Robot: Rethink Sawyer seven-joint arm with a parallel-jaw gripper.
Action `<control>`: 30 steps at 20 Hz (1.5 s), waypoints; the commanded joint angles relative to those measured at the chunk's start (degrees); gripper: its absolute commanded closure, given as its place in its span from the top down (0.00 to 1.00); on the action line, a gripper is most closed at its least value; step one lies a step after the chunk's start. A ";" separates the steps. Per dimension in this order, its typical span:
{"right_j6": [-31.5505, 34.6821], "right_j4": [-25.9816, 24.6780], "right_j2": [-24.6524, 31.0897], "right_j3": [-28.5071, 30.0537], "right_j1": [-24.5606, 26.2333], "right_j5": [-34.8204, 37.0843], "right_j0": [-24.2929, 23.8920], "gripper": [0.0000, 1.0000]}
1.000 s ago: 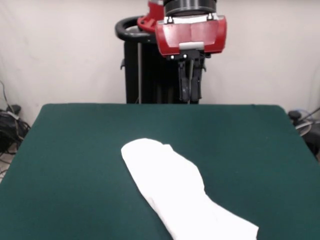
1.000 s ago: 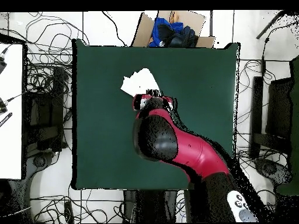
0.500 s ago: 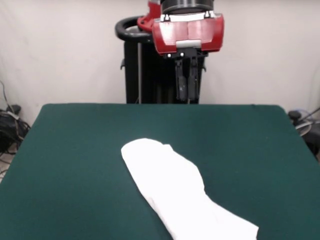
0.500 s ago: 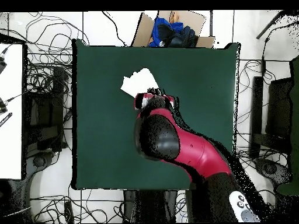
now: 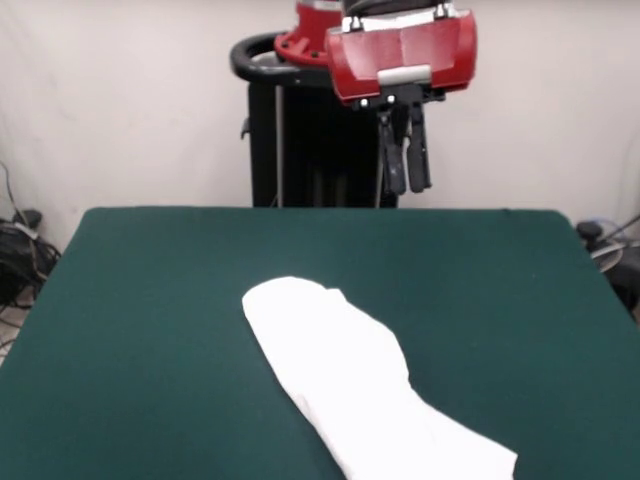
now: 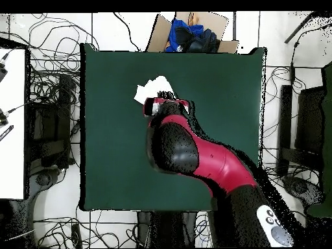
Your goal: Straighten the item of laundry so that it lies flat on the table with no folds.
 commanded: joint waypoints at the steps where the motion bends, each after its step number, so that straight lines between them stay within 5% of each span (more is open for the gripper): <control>1: 16.45 3.68 9.52 2.70 0.61 3.81 -2.58 0.00; 21: 15.89 7.86 9.96 5.47 -2.10 6.50 -2.28 0.00; 30: 24.25 8.99 8.31 6.29 -1.96 -4.16 -1.16 0.00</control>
